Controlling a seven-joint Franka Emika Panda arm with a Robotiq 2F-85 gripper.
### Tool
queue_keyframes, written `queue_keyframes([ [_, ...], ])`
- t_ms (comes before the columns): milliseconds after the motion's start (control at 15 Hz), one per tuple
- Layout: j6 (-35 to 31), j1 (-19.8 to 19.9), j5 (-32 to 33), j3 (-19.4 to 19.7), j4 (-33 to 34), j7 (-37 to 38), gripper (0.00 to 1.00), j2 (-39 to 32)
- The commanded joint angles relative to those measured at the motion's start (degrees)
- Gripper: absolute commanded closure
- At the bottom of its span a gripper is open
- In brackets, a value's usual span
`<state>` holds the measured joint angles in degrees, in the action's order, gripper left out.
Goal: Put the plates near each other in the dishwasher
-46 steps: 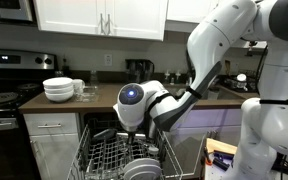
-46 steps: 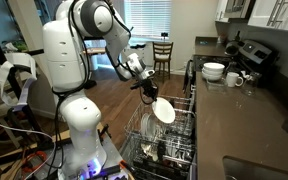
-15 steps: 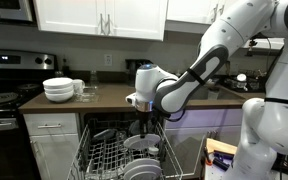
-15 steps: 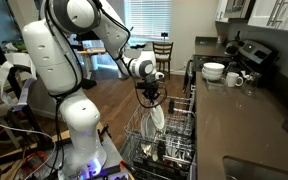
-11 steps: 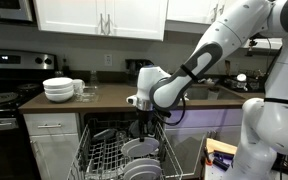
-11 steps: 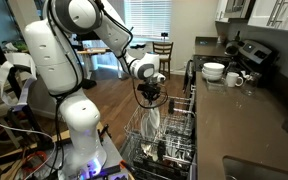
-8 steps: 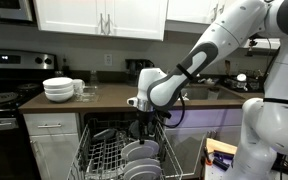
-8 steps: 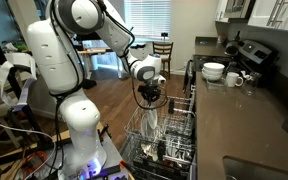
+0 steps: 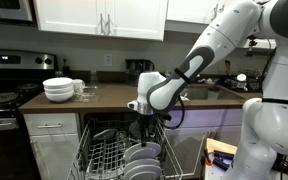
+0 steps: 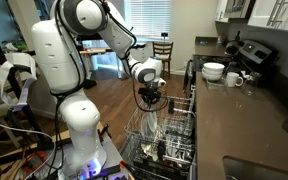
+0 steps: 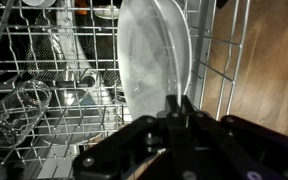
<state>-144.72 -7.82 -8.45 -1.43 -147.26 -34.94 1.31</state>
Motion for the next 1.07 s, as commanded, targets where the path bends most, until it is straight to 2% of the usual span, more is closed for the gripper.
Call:
queue_keyframes([
  [0,0.1,1.0,0.0,-1.0,0.1,0.0,0.95,0.0],
  [467,0.1,1.0,0.0,-1.0,0.1,0.0,0.95,0.0],
  [533,0.1,1.0,0.0,-1.0,0.2,0.1,0.99,-0.3],
  [800,-0.1,1.3,1.4,-1.0,0.5,2.5,0.99,-1.4],
  [867,0.1,1.3,0.0,-1.2,0.0,0.3,0.95,-1.1],
  [1000,0.1,1.4,0.1,-1.2,0.0,0.7,0.95,-1.6],
])
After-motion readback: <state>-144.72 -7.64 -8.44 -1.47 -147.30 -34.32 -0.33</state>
